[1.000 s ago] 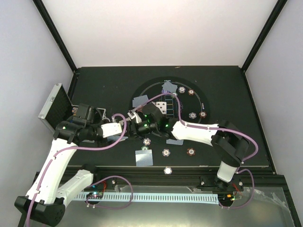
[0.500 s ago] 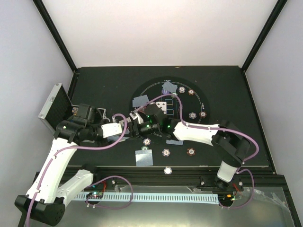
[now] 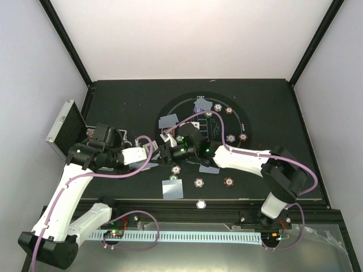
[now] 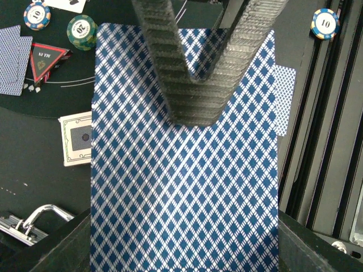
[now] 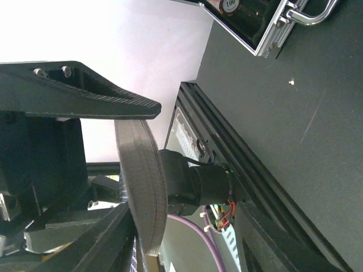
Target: Distribute texas hold em gaming equipment
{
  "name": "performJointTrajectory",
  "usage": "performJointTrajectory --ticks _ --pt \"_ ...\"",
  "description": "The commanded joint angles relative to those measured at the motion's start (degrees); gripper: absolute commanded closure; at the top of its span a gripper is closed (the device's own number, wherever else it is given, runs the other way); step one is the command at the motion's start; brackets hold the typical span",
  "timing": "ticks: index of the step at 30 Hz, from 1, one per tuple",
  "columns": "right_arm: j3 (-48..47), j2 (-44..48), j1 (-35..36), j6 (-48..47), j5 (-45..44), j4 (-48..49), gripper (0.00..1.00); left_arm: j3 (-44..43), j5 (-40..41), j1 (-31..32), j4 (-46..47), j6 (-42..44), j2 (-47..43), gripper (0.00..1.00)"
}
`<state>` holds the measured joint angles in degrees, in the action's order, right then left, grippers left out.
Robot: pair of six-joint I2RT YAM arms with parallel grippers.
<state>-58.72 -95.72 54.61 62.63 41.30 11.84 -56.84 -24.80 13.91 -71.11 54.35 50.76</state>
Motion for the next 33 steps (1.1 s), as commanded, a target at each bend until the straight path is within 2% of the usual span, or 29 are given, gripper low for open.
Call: performJointTrajectory --ticks 1,3,9,13,17,26,33 --pt "0.2 2.1 -0.3 -1.4 0.18 -2.48 0.56 -0.92 0.29 -0.03 0.26 0.41 0.33 0.98" --pt "0.13 2.63 -0.31 -1.05 0.01 -2.28 0.62 -0.99 0.41 -0.03 0.38 0.41 0.45 0.98" --pt "0.25 4.68 -0.29 -1.52 -0.51 -3.59 0.67 -0.87 1.33 -0.03 0.8 0.41 0.83 0.98" --pt "0.17 5.76 -0.46 -2.29 -1.08 -5.58 0.84 -0.27 1.42 -0.03 1.05 0.41 0.52 0.98" --pt "-0.01 6.69 -0.79 -3.24 -1.31 -7.31 0.92 -0.07 1.65 -0.03 1.23 0.45 0.47 0.98" --pt "0.11 9.52 -2.81 -5.86 -1.43 -11.73 0.99 0.11 2.29 -0.03 1.29 0.54 0.47 0.98" --pt "0.89 12.94 -5.68 -8.1 -0.28 -14.56 0.99 0.11 2.71 -0.03 1.5 0.63 0.9 0.98"
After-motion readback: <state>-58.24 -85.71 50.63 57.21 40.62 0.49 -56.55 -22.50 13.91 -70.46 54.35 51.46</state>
